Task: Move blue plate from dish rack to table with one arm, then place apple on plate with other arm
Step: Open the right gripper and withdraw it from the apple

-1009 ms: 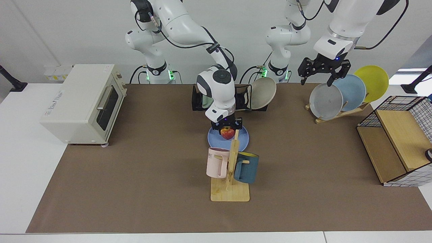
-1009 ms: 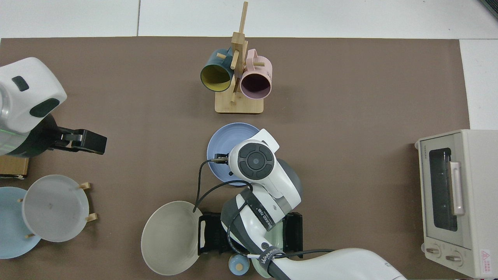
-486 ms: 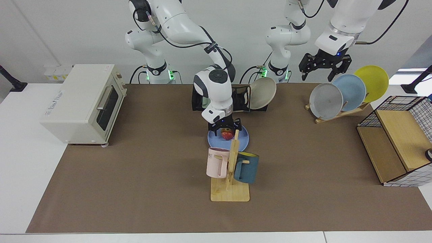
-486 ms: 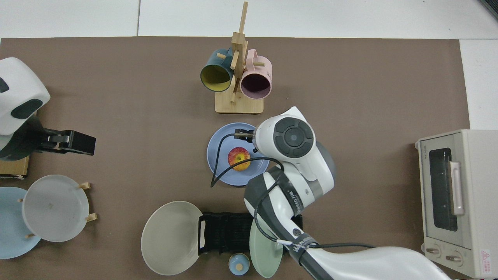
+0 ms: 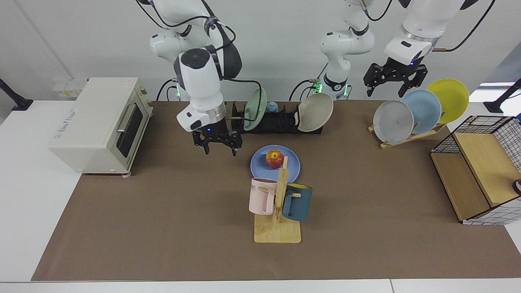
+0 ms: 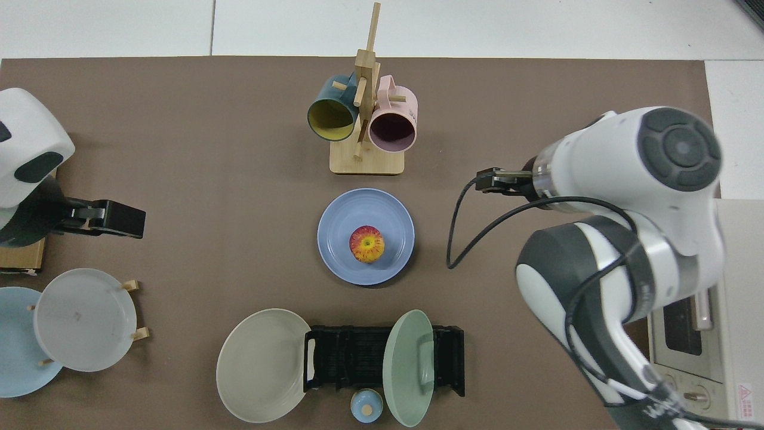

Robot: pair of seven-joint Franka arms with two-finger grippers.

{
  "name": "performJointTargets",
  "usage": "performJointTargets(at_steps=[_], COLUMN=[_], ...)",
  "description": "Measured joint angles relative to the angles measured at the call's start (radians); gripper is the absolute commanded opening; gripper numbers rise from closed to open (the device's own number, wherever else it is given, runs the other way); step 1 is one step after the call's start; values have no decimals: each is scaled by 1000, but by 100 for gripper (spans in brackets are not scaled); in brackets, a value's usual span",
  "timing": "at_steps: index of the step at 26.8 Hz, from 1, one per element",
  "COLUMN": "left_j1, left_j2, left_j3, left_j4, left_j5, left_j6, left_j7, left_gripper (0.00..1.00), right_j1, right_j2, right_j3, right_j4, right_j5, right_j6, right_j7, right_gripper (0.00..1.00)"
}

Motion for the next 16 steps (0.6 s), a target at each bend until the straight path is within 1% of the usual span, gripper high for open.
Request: performJointTargets(at_steps=[4, 7, 12, 16], left_j1=[0, 0, 0, 0], left_j2=[-1, -1, -2, -3], left_j3=[0, 0, 0, 0], left_j4=[0, 0, 0, 0], left_j5=[0, 0, 0, 0], left_j6=[0, 0, 0, 0], left_j7=[0, 0, 0, 0], left_gripper=[100, 100, 100, 100], right_j1=[-98, -155, -224, -236], right_j2=[-71, -107, -132, -131], right_j3=[0, -1, -1, -1], right_j4=[0, -1, -8, -13], right_j5=[1, 1, 5, 23], right_j6=[-106, -156, -182, -184], right_j7=[-151, -212, -251, -252], right_gripper=[100, 100, 100, 100])
